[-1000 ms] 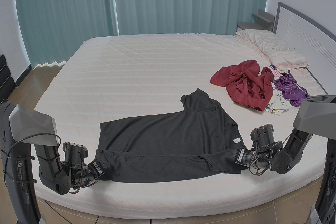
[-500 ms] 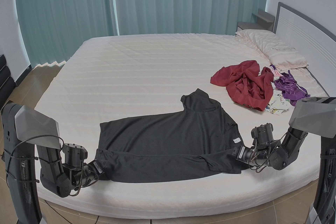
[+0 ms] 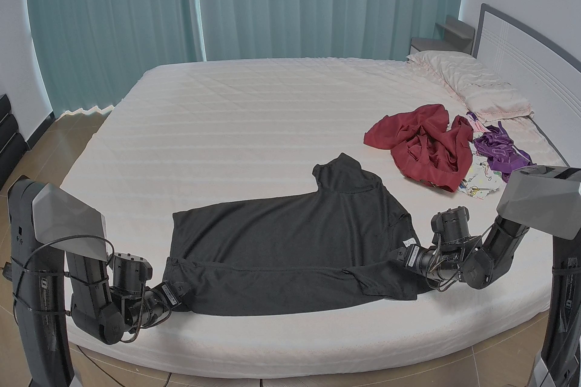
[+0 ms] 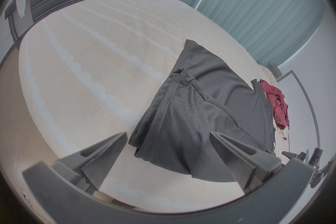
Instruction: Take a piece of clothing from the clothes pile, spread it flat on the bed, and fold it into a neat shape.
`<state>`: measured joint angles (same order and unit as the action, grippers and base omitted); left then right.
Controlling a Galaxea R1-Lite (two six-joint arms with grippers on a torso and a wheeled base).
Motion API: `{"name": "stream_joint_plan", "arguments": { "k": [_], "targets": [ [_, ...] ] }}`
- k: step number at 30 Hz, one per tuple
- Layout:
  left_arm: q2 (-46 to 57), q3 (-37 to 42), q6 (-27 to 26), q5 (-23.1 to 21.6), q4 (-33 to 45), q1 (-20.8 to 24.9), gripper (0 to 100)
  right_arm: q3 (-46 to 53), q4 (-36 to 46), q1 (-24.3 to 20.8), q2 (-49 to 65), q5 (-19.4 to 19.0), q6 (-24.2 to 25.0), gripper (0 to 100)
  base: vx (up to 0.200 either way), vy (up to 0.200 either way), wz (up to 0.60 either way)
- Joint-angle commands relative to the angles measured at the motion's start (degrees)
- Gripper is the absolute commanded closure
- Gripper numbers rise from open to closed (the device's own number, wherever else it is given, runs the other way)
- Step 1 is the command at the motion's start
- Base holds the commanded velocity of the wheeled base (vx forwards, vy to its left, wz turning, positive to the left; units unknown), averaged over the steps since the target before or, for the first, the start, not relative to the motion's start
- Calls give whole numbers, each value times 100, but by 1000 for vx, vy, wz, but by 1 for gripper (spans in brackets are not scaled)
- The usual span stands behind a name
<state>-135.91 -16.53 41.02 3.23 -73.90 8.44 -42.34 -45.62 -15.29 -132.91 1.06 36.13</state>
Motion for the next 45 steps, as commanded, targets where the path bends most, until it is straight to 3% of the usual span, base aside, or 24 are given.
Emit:
{"name": "stream_joint_plan", "arguments": {
  "k": [1, 10, 39, 40, 45],
  "targets": [
    [-14, 1, 2, 2, -2, 0, 0, -126, -17, 8, -279, -18, -63, 100, 0, 0, 0],
    [-14, 1, 2, 2, -2, 0, 0, -284, -413, 70, -657, -9, -300, 100, 0, 0, 0],
    [-23, 1, 2, 2, -2, 0, 0, -20, -958, 386, -384, -9, -467, 100, 0, 0, 0],
    [-23, 1, 2, 2, -2, 9, 0, -29, -958, 404, -384, -9, -467, 0, 0, 0, 0],
    [-23, 1, 2, 2, -2, 0, 0, -55, -1134, 483, -384, -45, -396, 0, 0, 0, 0]
  ]
}}
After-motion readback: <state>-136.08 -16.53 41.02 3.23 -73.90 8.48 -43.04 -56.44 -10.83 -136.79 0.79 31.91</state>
